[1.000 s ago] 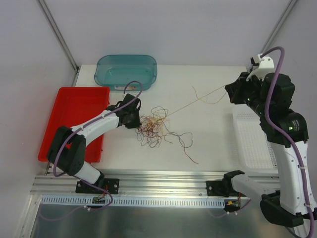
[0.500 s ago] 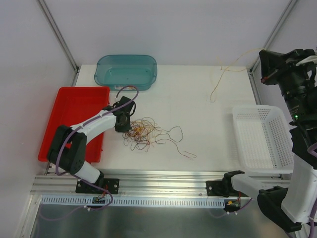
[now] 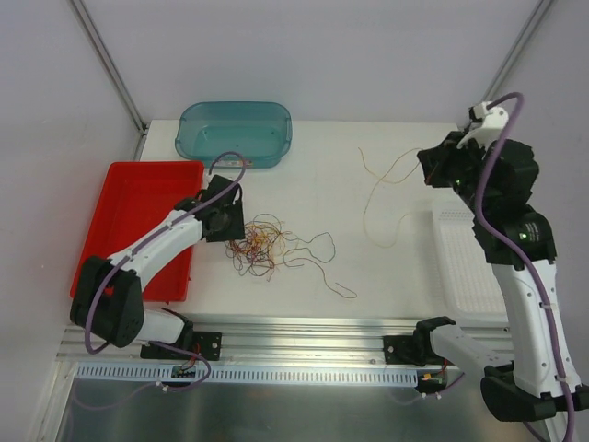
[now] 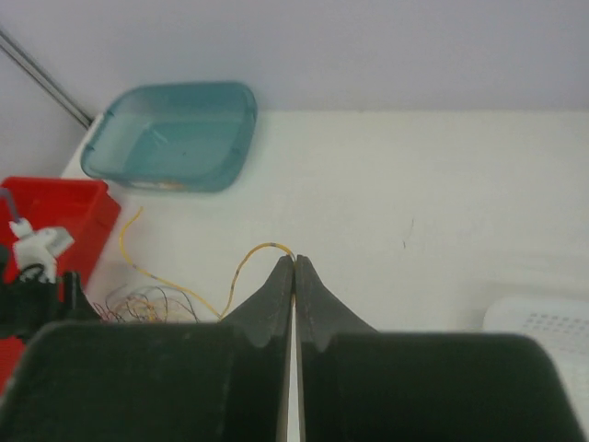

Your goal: Untangle the cables

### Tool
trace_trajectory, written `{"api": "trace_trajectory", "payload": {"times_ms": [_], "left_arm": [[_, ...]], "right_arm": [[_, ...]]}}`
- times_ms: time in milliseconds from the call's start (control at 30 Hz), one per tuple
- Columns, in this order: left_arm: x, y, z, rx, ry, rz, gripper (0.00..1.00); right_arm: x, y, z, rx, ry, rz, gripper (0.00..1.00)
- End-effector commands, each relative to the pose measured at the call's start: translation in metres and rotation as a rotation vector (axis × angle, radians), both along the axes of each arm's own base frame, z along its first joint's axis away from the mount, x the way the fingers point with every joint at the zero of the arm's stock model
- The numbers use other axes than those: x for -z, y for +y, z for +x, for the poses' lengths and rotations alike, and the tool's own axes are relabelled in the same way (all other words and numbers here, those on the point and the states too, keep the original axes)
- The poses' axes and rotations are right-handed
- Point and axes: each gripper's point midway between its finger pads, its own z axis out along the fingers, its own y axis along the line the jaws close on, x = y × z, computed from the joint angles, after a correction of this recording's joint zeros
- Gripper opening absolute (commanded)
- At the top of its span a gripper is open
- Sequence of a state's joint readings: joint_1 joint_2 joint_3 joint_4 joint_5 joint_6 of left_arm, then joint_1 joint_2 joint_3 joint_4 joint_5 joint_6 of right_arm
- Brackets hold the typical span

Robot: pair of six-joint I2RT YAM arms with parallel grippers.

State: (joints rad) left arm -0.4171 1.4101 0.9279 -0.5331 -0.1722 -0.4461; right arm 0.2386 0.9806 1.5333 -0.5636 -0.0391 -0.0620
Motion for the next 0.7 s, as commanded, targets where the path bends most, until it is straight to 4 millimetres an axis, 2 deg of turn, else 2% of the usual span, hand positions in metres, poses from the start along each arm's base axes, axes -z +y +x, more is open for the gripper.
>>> {"api": "trace_trajectory", "payload": {"times_ms": [0, 33, 67, 100, 167, 267, 300, 333, 367, 400, 433, 500, 533, 567, 600, 667], "left_arm": [[-0.042, -0.012, 0.002, 0.055, -0.099, -0.099, 0.54], [-0.054, -0.013, 0.002, 0.068, -0.138, -0.118, 0.59], [-0.061, -0.014, 0.001, 0.080, -0.157, -0.129, 0.71], [-0.066, -0.017, -0.001, 0.096, -0.169, -0.148, 0.77], [-0.081, -0.018, -0.007, 0.129, -0.216, -0.176, 0.90], [-0.092, -0.018, -0.018, 0.168, -0.266, -0.204, 0.99], [-0.093, -0.017, -0.022, 0.174, -0.274, -0.207, 0.99], [-0.088, -0.013, -0.027, 0.180, -0.273, -0.196, 0.99], [-0.093, -0.010, -0.030, 0.184, -0.305, -0.197, 0.99], [-0.084, -0.006, -0.034, 0.184, -0.298, -0.184, 0.99], [-0.087, -0.002, -0.037, 0.190, -0.328, -0.172, 0.99], [-0.078, 0.002, -0.044, 0.207, -0.336, -0.162, 0.99], [-0.082, 0.003, -0.046, 0.220, -0.368, -0.163, 0.99], [-0.081, 0.004, -0.049, 0.229, -0.378, -0.167, 0.99], [-0.076, 0.005, -0.052, 0.240, -0.379, -0.161, 0.99], [-0.079, 0.008, -0.055, 0.242, -0.418, -0.160, 0.99]], "right_arm": [[0.021, -0.002, -0.001, 0.017, 0.030, 0.030, 0.01], [0.028, -0.002, -0.002, 0.018, 0.046, 0.028, 0.01], [0.034, -0.001, -0.001, 0.018, 0.058, 0.028, 0.01], [0.046, -0.001, 0.001, 0.021, 0.088, 0.025, 0.01], [0.053, 0.000, 0.003, 0.021, 0.106, 0.027, 0.01], [0.051, 0.002, 0.006, 0.017, 0.117, 0.030, 0.01], [0.048, 0.001, 0.007, 0.020, 0.116, 0.028, 0.01], [0.036, -0.001, 0.004, 0.027, 0.099, 0.030, 0.01], [0.032, -0.005, 0.005, 0.045, 0.094, 0.015, 0.01], [0.025, -0.014, 0.006, 0.094, 0.078, 0.003, 0.01], [0.013, -0.021, 0.003, 0.123, 0.055, -0.005, 0.01], [-0.001, -0.044, 0.001, 0.234, 0.016, -0.047, 0.01], [-0.006, -0.053, -0.002, 0.273, 0.008, -0.070, 0.01], [-0.024, -0.069, -0.008, 0.351, -0.033, -0.081, 0.01], [-0.030, -0.079, -0.012, 0.390, -0.048, -0.120, 0.01], [-0.051, -0.103, -0.022, 0.513, -0.099, -0.144, 0.01]]}}
